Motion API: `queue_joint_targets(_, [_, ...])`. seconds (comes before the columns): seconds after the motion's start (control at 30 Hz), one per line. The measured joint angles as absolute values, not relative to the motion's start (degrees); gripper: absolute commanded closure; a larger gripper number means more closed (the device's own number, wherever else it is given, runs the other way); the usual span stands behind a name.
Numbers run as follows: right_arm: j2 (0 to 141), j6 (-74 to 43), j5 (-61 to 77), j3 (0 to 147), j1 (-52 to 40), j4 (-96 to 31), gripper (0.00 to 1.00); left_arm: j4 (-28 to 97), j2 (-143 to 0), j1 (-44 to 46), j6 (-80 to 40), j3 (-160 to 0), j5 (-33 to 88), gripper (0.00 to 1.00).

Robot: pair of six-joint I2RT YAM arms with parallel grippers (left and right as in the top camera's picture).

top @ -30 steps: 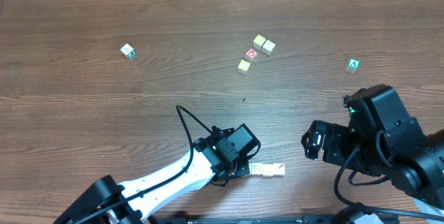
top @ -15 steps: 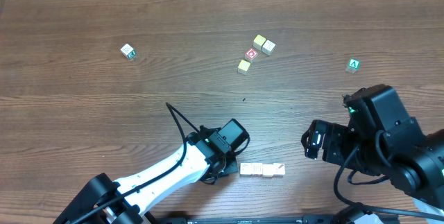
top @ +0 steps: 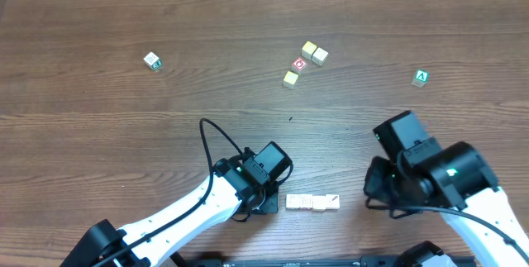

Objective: Flip 4 blocks
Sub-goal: 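Move the right gripper down to the right end of the row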

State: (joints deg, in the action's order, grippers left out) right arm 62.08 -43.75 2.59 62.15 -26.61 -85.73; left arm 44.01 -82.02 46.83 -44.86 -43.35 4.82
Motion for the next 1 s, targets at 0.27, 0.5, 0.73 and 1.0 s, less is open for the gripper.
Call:
queue_joint_targets(0.27, [62.06,-45.82,8.95,50.24,-26.61,-76.95,0.96,44.16,-82.02,46.83,-43.22,-43.31,5.04,0.96])
queue_joint_targets(0.5, [62.08,-47.68,12.25,43.59,-26.61,-69.80,0.96,43.66,-82.02,46.83,-43.05,-43.31,5.19,0.96])
queue_joint_targets(0.73, [62.35,-48.62,13.30,37.67,-26.61,-60.27,0.96,41.47,-82.02,46.83,-43.03,-43.31,5.39,0.96])
queue_joint_targets(1.0, [67.18,-49.45,12.88,32.91,-26.61,-51.11,0.96,40.71,-82.02,46.83,-41.95,-43.31,5.39,0.96])
